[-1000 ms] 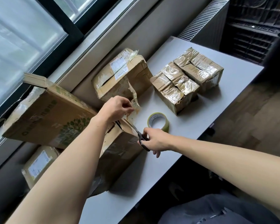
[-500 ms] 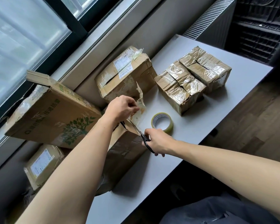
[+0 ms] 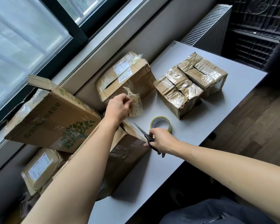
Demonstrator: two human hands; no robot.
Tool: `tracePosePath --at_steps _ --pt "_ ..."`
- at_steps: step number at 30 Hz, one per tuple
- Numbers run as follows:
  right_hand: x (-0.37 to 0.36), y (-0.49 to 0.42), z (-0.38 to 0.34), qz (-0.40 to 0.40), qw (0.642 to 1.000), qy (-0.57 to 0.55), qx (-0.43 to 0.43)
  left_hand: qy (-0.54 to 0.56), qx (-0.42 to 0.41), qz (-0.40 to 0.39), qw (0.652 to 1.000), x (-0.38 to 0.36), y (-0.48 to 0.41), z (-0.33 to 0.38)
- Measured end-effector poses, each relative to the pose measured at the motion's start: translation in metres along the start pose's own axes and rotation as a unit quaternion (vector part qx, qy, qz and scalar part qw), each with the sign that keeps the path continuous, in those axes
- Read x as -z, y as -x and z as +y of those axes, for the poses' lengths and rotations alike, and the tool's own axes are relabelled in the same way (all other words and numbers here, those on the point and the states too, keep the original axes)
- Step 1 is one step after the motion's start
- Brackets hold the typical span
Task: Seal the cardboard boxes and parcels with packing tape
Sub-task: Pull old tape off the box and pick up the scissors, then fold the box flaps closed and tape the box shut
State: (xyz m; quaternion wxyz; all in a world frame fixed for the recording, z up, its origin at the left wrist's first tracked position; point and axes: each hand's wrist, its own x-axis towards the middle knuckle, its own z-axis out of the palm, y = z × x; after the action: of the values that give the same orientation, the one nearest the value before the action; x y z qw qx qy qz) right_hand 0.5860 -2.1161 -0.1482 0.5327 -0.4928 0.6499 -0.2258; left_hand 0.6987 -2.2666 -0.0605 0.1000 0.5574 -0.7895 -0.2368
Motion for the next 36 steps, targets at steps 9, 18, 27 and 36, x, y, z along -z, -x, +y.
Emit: tracePosePath --at_steps 9,18,27,36 --pt "0.018 -0.012 0.019 0.005 1.0 -0.022 -0.019 0.039 0.03 0.023 0.999 0.013 -0.008 0.029" --pt "0.035 -0.019 0.032 0.072 0.997 0.036 -0.01 0.246 0.018 -0.067 0.967 0.003 -0.029 0.086" --pt "0.054 -0.031 0.034 0.13 0.971 0.201 0.009 0.053 -0.001 -0.054 0.997 0.018 -0.002 0.042" --pt "0.049 -0.038 0.021 0.085 0.912 0.395 0.067 0.006 0.056 0.007 0.998 0.035 0.043 -0.006"
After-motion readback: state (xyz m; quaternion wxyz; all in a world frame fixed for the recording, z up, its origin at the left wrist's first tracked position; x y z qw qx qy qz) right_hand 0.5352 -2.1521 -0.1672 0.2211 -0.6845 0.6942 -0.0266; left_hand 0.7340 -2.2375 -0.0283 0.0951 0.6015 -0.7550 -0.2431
